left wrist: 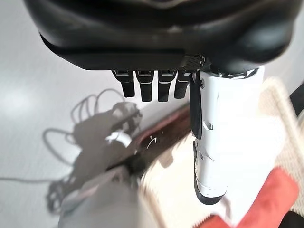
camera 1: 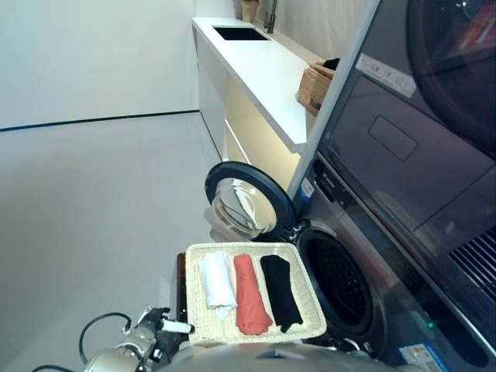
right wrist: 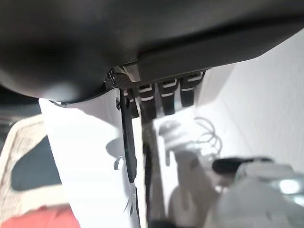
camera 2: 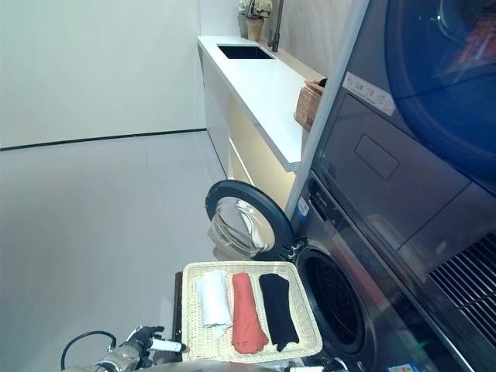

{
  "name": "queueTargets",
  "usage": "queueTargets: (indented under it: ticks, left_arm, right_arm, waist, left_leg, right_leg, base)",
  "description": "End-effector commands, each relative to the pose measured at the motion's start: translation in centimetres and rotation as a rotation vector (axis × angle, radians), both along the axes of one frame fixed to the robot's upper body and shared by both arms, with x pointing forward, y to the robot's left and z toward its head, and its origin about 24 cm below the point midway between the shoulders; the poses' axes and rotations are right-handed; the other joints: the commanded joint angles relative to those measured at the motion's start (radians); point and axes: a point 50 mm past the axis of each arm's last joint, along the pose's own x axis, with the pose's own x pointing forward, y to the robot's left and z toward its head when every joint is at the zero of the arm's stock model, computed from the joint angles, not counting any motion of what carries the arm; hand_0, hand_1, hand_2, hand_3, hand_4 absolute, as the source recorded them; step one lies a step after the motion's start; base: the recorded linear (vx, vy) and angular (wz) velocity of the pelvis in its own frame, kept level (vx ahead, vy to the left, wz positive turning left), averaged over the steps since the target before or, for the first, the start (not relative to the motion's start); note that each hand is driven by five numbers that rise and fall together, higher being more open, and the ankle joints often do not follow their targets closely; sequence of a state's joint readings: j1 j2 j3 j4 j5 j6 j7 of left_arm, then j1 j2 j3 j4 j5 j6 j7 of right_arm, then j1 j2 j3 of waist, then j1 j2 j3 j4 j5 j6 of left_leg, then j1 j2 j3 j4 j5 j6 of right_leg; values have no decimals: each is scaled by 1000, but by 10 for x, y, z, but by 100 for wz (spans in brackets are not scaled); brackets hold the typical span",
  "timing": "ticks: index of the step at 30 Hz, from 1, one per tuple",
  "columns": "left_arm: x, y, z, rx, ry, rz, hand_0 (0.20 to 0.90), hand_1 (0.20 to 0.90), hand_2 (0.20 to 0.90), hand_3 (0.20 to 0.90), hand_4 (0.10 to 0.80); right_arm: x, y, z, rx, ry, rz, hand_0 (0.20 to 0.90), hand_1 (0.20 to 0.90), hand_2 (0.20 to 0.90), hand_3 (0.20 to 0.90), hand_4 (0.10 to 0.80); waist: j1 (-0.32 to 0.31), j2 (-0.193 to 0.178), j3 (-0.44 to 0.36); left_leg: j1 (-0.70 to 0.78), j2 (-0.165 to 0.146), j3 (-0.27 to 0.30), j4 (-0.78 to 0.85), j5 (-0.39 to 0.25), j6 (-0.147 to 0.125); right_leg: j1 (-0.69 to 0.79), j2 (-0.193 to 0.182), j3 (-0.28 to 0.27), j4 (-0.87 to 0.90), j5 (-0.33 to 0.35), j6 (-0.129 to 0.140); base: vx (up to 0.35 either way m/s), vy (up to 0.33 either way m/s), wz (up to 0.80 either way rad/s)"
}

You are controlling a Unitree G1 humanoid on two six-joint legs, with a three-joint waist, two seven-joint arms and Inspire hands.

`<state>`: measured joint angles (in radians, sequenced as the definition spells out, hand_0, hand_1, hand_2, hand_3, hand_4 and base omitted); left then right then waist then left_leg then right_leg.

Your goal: Pick up the clothes and place them into the washing machine

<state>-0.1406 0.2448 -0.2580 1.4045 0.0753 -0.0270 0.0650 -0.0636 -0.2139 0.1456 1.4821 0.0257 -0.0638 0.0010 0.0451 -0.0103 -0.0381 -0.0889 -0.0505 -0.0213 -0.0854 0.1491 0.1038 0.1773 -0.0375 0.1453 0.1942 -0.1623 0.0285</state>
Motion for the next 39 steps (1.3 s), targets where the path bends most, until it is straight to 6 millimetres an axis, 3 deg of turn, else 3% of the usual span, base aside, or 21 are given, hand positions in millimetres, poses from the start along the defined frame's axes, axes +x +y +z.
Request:
queueTargets:
  ticks: [1, 2, 4, 5, 6, 9, 11, 18, 26, 28, 33, 35, 36, 37, 39]
  left_arm:
    - [7, 6, 4, 31, -24, -26, 900, 900, 900, 900, 800]
    - [9, 2, 3, 25, -27, -38, 900, 900, 900, 900, 800]
    - [11, 1, 3, 23, -32, -44, 900, 900, 900, 900, 800]
    - [9, 1, 3, 28, -26, -43, 900, 900, 900, 900, 800]
    - [-1, 9, 2, 50, 3, -32, 900, 900, 900, 900, 800]
    - [-14, 20, 2, 71, 40, -12, 900, 900, 900, 900, 800]
    - [-15, 15, 0, 60, 41, -7, 900, 900, 900, 900, 800]
    - [-2, -4, -1, 15, 7, -72, 900, 900, 900, 900, 800]
    - [7, -4, 1, 27, -16, -91, 900, 900, 900, 900, 800]
    - [11, -1, 3, 39, -38, -73, 900, 900, 900, 900, 800]
    - [18, 1, 6, 41, -70, -46, 900, 900, 900, 900, 800]
    - [31, -1, 10, 40, -118, -31, 900, 900, 900, 900, 800]
    - [31, -1, 10, 40, -118, -31, 900, 900, 900, 900, 800]
    - [46, -2, 16, 30, -187, 1, 900, 900, 900, 900, 800]
    - [55, -2, 20, 22, -226, 20, 900, 900, 900, 900, 800]
  right_arm:
    - [19, -18, 8, -52, -78, -26, 900, 900, 900, 900, 800]
    - [27, -23, 11, -67, -92, -6, 900, 900, 900, 900, 800]
    - [31, -24, 12, -71, -105, 5, 900, 900, 900, 900, 800]
    - [49, -25, 17, -79, -147, 38, 900, 900, 900, 900, 800]
    - [60, -20, 19, -76, -161, 78, 900, 900, 900, 900, 800]
    - [70, -8, 19, -57, -179, 137, 900, 900, 900, 900, 800]
    - [76, 2, 19, -35, -207, 144, 900, 900, 900, 900, 800]
    - [91, 9, 22, -36, -225, 186, 900, 900, 900, 900, 800]
    - [106, 5, 29, -79, -241, 222, 900, 900, 900, 900, 800]
    - [128, 6, 39, -108, -297, 251, 900, 900, 900, 900, 800]
    - [149, 2, 51, -144, -356, 273, 900, 900, 900, 900, 800]
    - [172, 2, 65, -180, -415, 300, 900, 900, 900, 900, 800]
    - [172, 2, 65, -180, -415, 300, 900, 900, 900, 900, 800]
    - [189, 1, 78, -214, -463, 322, 900, 900, 900, 900, 800]
    - [196, 2, 83, -223, -487, 330, 900, 900, 900, 900, 800]
  waist:
    - [46, 20, 12]
    - [40, 52, 42]
    - [36, 67, 71]
    - [49, 87, 104]
    - [80, 67, 101]
    - [89, 43, 74]
    - [109, 5, 36]
    - [133, -3, -12]
    - [137, 1, 0]
    - [142, 14, 26]
    - [144, 31, 70]
    - [143, 44, 126]
    - [143, 44, 126]
    - [143, 54, 184]
    - [143, 58, 213]
  left_leg:
    - [69, 82, -32, -2, -44, -130]
    - [94, 94, -38, -1, -36, -129]
    - [128, 98, -45, 0, -43, -126]
    - [169, 110, -33, -2, -36, -139]
    - [179, 107, -13, -2, -60, -153]
    - [182, 99, -18, -2, -83, -141]
    - [161, 84, -12, -2, -101, -132]
    - [120, 95, -11, -2, -106, -134]
    - [114, 104, 0, -2, -102, -143]
    - [105, 111, 11, -2, -96, -149]
    - [81, 116, 20, -2, -94, -153]
    - [55, 120, 25, -2, -93, -158]
    - [55, 120, 25, -2, -93, -158]
    - [39, 125, 26, -2, -83, -163]
    - [32, 127, 28, -2, -78, -166]
  right_leg:
    - [-105, -2, 17, 9, 289, -17]
    - [-146, 34, 9, 108, 289, -11]
    - [-166, 55, -4, 159, 271, -7]
    - [-183, 3, -110, 101, 245, -18]
    - [-146, -86, -237, -94, 232, -11]
    - [-160, -79, -203, -231, 249, -18]
    - [-97, -100, -222, -282, 249, -1]
    - [-98, -94, -236, -282, 237, 1]
    - [-92, -98, -262, -282, 231, 7]
    - [-104, -104, -277, -282, 227, 12]
    - [-126, -106, -286, -282, 220, 16]
    - [-145, -109, -288, -282, 220, 17]
    - [-145, -109, -288, -282, 220, 17]
    - [-154, -109, -287, -282, 225, 18]
    - [-160, -110, -288, -282, 228, 18]
  base:
    - [87, 278, -29]
    - [42, 188, -21]
    - [65, 122, -14]
    - [158, 11, -23]
    - [138, -31, -36]
    - [167, -72, -75]
    - [8, -42, 61]
    - [10, -23, 16]
    - [38, -2, -9]
    - [61, 12, -1]
    - [-4, 0, 0]
    - [-77, -8, 0]
    - [-132, -18, 12]
    - [-137, -26, 8]
    - [-139, -27, 15]
